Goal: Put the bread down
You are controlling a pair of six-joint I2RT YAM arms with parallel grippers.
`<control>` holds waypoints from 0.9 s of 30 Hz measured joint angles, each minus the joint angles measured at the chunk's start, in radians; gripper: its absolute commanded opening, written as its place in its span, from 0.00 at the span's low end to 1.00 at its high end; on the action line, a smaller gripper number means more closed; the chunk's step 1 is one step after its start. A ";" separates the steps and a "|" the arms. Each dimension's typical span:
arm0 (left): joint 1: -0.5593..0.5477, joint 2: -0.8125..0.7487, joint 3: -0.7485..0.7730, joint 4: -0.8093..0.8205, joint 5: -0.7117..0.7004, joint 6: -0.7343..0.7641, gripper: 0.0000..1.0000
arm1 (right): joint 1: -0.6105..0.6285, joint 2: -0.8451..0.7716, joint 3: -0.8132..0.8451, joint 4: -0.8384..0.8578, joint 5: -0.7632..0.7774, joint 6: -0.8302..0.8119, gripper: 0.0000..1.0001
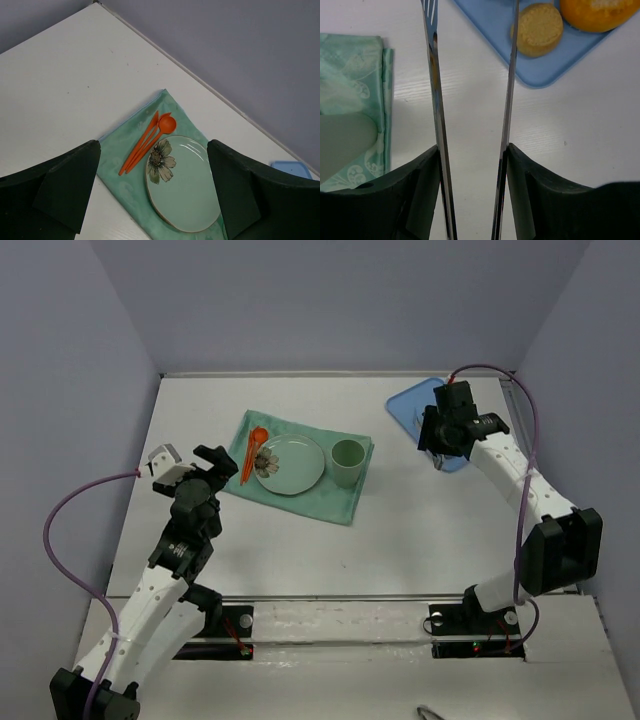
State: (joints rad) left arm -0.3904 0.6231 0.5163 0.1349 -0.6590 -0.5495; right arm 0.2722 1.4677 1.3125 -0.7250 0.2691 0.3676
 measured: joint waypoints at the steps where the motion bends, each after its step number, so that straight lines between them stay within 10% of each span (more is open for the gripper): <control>1: 0.000 -0.001 0.000 -0.002 0.000 -0.002 0.99 | -0.004 0.013 0.012 -0.001 -0.003 -0.009 0.58; 27: 0.000 -0.003 -0.006 0.004 -0.004 -0.006 0.99 | -0.024 0.397 0.320 -0.056 0.153 -0.332 0.61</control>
State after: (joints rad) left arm -0.3904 0.6197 0.5098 0.1387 -0.6632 -0.5560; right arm 0.2478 1.8648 1.6325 -0.7807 0.4217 0.0357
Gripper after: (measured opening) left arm 0.990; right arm 0.623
